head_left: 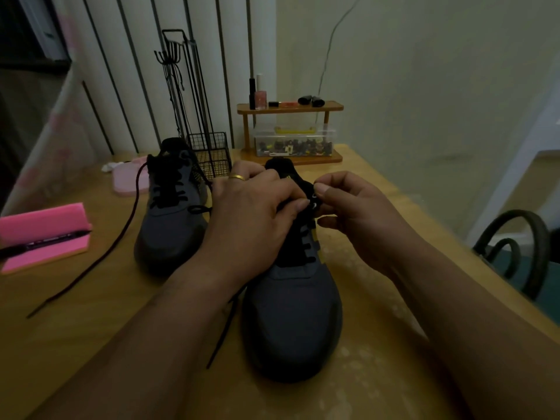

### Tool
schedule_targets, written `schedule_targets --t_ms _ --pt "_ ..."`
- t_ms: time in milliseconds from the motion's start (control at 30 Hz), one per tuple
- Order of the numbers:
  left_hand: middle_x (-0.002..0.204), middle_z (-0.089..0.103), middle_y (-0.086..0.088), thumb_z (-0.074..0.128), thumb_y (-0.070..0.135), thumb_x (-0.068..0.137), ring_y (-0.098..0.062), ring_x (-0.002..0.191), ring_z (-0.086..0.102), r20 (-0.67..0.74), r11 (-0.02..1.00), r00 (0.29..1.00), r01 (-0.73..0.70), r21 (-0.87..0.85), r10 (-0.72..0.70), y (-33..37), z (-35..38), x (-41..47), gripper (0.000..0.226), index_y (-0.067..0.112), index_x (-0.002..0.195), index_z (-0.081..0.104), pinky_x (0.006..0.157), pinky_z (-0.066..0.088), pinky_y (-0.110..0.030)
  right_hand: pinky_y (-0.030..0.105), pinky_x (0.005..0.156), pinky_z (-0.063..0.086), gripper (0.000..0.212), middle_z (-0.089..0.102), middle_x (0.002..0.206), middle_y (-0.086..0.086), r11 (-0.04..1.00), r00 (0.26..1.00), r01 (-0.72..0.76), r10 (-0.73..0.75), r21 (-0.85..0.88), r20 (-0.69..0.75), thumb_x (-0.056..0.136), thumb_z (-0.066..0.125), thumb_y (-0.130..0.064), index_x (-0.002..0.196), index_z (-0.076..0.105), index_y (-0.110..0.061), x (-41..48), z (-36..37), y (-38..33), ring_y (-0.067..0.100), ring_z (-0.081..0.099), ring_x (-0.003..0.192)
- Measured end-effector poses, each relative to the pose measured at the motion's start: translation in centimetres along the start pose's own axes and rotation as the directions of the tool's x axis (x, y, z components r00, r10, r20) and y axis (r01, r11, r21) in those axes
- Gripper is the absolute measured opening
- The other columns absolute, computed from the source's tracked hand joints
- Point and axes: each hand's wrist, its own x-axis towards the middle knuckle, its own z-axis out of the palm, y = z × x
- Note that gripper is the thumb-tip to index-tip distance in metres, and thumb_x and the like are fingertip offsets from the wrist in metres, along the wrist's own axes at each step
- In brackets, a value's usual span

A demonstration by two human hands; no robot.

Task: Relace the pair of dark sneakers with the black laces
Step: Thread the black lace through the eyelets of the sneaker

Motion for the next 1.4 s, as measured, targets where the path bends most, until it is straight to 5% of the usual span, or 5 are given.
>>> schedule_targets --t_ms 267,700,1000,1267,1400 --pt "0.093 0.065 0.018 0.068 0.039 0.097 -0.011 0.113 0.044 0.004 0.999 1.000 0.029 -0.036 -0.029 -0.1 0.0 0.0 0.005 0.037 0.095 0.072 0.091 0.024 -0.037 0.034 0.075 0.054 0.011 0.068 0.089 0.006 0.997 0.993 -0.075 0.075 -0.004 0.094 0.104 0.058 -0.018 0.105 0.062 -0.008 -0.5 -0.6 -1.2 0.023 0.064 0.083" --pt "0.096 0.062 0.021 0.065 0.041 0.096 -0.012 0.116 0.043 0.007 1.000 1.000 0.027 -0.002 -0.027 -0.1 -0.1 -0.1 0.011 0.039 0.102 0.074 0.089 0.023 -0.036 0.031 0.075 0.057 0.012 0.072 0.090 0.000 0.905 0.986 0.095 -0.029 -0.415 0.162 0.104 0.059 -0.020 0.101 0.067 -0.012 -1.3 -0.9 -2.3 0.012 0.069 0.082" --pt "0.096 0.061 0.019 0.068 0.035 0.098 -0.013 0.119 0.042 0.015 0.999 0.999 0.048 -0.017 -0.048 -0.1 0.0 -0.1 0.003 0.035 0.097 0.070 0.090 0.019 -0.034 0.029 0.069 0.054 0.021 0.065 0.088 0.006 0.982 0.995 -0.091 0.082 0.166 0.060 0.109 0.049 -0.021 0.100 0.062 -0.007 -0.7 -1.8 -2.4 0.017 0.064 0.078" --pt "0.094 0.058 0.021 0.067 0.038 0.098 -0.014 0.119 0.043 -0.008 0.998 0.998 0.056 -0.018 -0.056 0.4 0.0 -0.4 0.003 0.037 0.096 0.069 0.090 0.021 -0.036 0.030 0.072 0.054 0.008 0.067 0.089 0.006 0.997 0.991 0.004 0.007 -0.079 0.134 0.098 0.069 -0.015 0.101 0.064 -0.009 -1.1 -0.7 -1.4 0.019 0.066 0.082" --pt "0.096 0.062 0.019 0.066 0.039 0.099 -0.012 0.120 0.041 0.008 0.995 0.997 0.082 -0.050 -0.082 0.1 -0.3 -0.3 0.006 0.037 0.096 0.069 0.091 0.020 -0.036 0.034 0.087 0.059 0.013 0.073 0.097 0.007 0.909 0.998 -0.054 0.038 0.413 0.047 0.104 0.053 -0.014 0.099 0.064 -0.009 -1.0 -1.3 -2.2 0.021 0.072 0.098"
